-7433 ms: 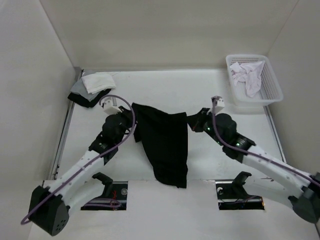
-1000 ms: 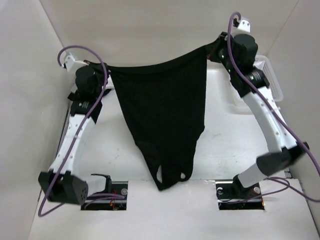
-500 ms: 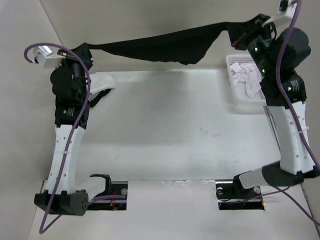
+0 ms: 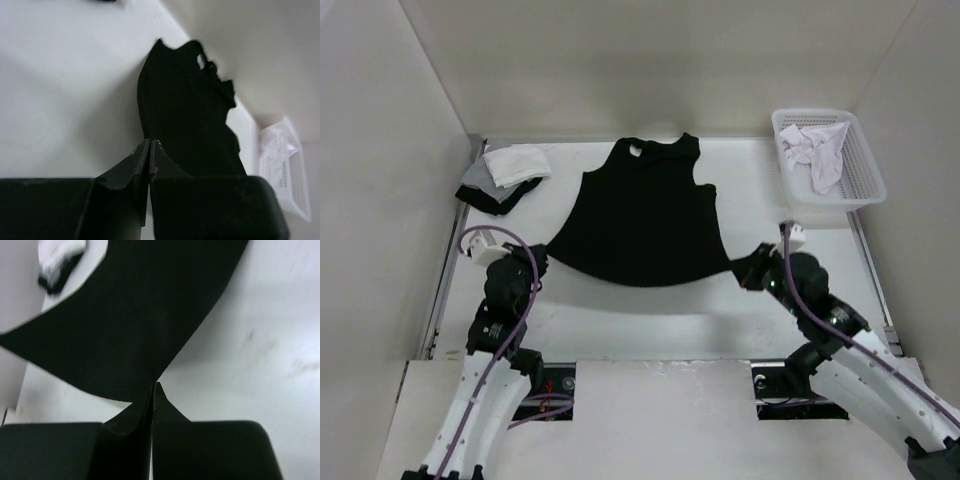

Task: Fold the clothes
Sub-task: Flatten the tank top out, then fold the tank top

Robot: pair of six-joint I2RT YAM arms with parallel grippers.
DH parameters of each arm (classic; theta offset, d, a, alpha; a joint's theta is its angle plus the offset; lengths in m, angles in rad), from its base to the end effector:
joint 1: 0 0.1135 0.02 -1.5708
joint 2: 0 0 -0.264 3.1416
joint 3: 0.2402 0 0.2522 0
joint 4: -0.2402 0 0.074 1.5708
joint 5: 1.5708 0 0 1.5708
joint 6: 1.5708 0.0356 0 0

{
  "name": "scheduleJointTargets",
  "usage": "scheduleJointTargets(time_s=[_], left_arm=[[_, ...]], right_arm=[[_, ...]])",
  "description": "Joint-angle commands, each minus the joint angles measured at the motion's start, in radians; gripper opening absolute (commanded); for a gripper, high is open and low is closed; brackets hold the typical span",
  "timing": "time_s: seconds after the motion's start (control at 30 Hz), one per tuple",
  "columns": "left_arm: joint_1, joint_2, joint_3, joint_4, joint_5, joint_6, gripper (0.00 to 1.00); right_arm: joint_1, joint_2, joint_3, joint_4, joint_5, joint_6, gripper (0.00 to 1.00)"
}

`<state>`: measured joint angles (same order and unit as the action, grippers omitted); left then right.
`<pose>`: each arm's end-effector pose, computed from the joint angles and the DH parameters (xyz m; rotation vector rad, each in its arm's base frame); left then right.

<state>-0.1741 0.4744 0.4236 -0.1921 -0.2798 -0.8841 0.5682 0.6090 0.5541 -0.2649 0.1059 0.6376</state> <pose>0.1375 -0.0142 0.2556 -0.8212 1.6379 -0.4979 0.1328 0.0803 0.2766 0.1425 1.9490 0.7145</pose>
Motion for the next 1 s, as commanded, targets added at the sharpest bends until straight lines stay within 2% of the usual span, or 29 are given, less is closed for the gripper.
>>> scheduleJointTargets(time_s=[0.0, 0.13, 0.27, 0.33, 0.4, 0.5, 0.6, 0.7, 0.77, 0.83, 0.97], left_arm=[[-0.026, -0.150, -0.003, -0.206, 0.016, -0.013, 0.00], [-0.078, -0.316, 0.041, -0.446, -0.004, -0.055, 0.00], [-0.077, -0.372, 0.110, -0.533, -0.039, -0.062, 0.00], [-0.071, -0.358, 0.142, -0.532, -0.038, -0.056, 0.00], [-0.061, -0.335, 0.146, -0.491, -0.058, -0.036, 0.00], [-0.051, -0.234, 0.115, -0.303, -0.064, -0.021, 0.00], [-0.051, -0.015, 0.104, -0.019, -0.084, -0.027, 0.00], [-0.061, 0.270, 0.161, 0.245, -0.119, -0.050, 0.00], [-0.055, 0.512, 0.278, 0.383, -0.121, -0.055, 0.00], [-0.049, 0.736, 0.422, 0.450, -0.127, -0.043, 0.00], [-0.028, 1.120, 0.746, 0.453, -0.116, 0.006, 0.01]], right_arm=[[0.145, -0.157, -0.109, -0.015, 0.102, 0.163, 0.00], [0.450, -0.304, -0.168, -0.224, 0.268, 0.344, 0.00], [0.717, -0.269, -0.097, -0.332, 0.457, 0.477, 0.00], [0.785, -0.185, -0.025, -0.346, 0.517, 0.473, 0.00], [0.769, -0.102, 0.029, -0.327, 0.526, 0.424, 0.01], [0.599, 0.013, 0.061, -0.191, 0.476, 0.253, 0.01], [0.310, 0.131, 0.087, 0.026, 0.245, 0.088, 0.01], [0.009, 0.305, 0.142, 0.247, 0.007, 0.037, 0.01], [-0.117, 0.453, 0.217, 0.353, -0.082, 0.031, 0.01], [-0.196, 0.619, 0.320, 0.420, -0.136, 0.027, 0.01], [-0.339, 0.953, 0.582, 0.443, -0.212, 0.036, 0.00]])
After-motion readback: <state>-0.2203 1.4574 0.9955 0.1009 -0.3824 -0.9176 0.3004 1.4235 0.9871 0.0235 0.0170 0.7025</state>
